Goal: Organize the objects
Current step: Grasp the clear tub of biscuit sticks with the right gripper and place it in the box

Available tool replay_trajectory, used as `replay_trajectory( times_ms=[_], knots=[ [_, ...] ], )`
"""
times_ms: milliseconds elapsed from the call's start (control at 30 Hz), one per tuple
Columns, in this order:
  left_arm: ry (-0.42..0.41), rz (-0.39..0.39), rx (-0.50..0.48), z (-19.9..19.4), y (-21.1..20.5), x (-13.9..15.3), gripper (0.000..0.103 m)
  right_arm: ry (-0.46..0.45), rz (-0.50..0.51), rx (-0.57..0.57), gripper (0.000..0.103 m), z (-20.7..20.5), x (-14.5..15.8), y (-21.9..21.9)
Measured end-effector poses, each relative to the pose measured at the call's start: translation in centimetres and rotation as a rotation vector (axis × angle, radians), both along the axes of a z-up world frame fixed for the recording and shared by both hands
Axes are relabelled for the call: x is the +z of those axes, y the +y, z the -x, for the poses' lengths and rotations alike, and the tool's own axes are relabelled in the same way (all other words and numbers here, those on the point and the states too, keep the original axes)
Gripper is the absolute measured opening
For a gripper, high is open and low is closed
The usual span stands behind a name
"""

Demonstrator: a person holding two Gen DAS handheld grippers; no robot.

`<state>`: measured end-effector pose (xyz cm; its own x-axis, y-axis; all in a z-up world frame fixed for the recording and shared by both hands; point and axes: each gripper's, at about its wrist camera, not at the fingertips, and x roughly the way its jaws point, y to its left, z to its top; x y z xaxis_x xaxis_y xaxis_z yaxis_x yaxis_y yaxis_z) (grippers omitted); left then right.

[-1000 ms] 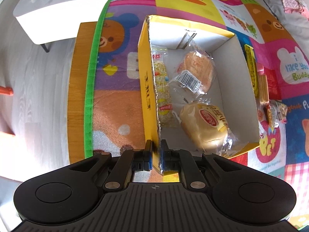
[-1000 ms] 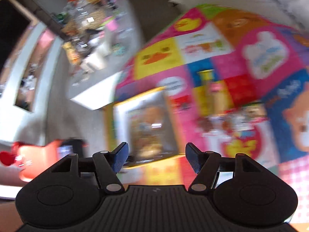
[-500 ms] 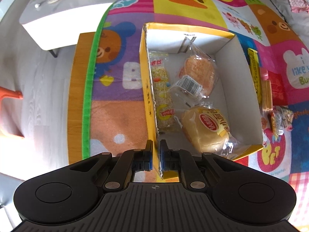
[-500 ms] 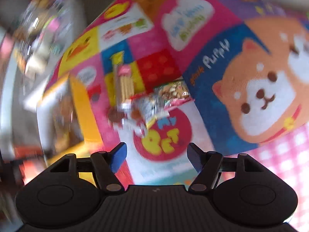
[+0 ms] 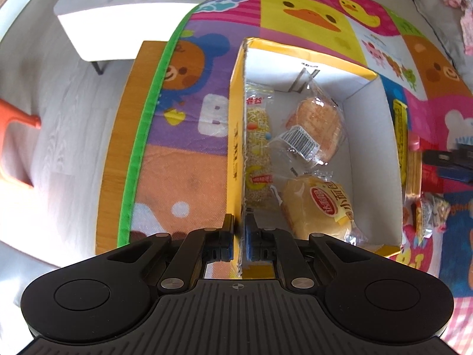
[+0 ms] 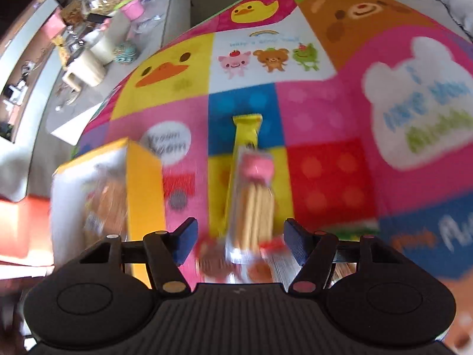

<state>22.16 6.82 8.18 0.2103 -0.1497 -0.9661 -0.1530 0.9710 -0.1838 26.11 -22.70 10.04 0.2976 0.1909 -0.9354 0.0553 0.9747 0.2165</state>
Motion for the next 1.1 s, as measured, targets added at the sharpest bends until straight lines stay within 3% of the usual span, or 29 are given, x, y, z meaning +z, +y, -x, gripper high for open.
replay_trajectory(
  times_ms=[133,200,267,500,733,900,1100],
  knots=[
    [0.008,0.026,0.025,0.7,0.3,-0.4,0.009,0.095,0.074,0.023,0.064,-3.1,-4.3,1.6],
    [0.013,0.028,0.024,0.9,0.3,-0.4,0.009,0.148,0.103,0.026,0.048,-3.4,-5.7,1.8],
    [0.017,0.028,0.010,1.0,0.3,-0.6,0.009,0.155,0.081,0.024,0.045,-2.9,-5.4,1.5],
    [0.040,0.030,-0.018,0.9,0.3,-0.7,0.009,0.103,0.076,0.058,0.041,1.6,0.5,-0.1],
    [0.057,0.012,-0.098,1.0,-0.3,-0.5,0.009,0.107,0.029,0.054,0.040,9.6,8.5,-0.5],
    [0.062,0.015,-0.144,1.1,-0.3,-0.5,0.009,0.129,0.011,0.039,0.040,14.8,12.5,1.4],
    [0.063,0.028,-0.180,1.2,-0.2,-0.4,0.010,0.113,0.004,0.063,0.040,18.1,15.4,4.9]
  ],
)
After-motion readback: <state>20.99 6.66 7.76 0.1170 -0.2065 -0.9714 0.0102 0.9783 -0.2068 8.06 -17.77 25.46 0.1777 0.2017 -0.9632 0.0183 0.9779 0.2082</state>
